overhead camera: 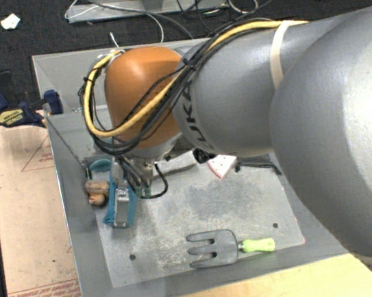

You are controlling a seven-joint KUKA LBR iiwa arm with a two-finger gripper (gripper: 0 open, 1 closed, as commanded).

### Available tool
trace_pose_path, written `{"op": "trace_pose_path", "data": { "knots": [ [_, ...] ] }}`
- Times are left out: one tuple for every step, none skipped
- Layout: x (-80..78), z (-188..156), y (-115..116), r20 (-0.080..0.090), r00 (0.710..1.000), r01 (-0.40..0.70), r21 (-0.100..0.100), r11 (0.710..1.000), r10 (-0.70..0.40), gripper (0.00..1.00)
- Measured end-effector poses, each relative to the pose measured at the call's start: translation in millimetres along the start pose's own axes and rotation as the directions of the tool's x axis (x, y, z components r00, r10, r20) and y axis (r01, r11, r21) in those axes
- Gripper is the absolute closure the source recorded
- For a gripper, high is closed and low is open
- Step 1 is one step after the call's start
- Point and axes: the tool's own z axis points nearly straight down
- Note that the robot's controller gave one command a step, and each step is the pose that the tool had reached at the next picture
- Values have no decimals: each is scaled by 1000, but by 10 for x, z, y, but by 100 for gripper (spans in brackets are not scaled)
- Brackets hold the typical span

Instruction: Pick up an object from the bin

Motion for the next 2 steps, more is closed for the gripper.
{"op": "trace_pose_path", "data": {
  "knots": [
    [125, 25, 6, 1, 964, 267, 0, 964, -267, 0],
    [137, 170, 48, 0, 987, 163, 0, 987, -163, 0]
  ]
}}
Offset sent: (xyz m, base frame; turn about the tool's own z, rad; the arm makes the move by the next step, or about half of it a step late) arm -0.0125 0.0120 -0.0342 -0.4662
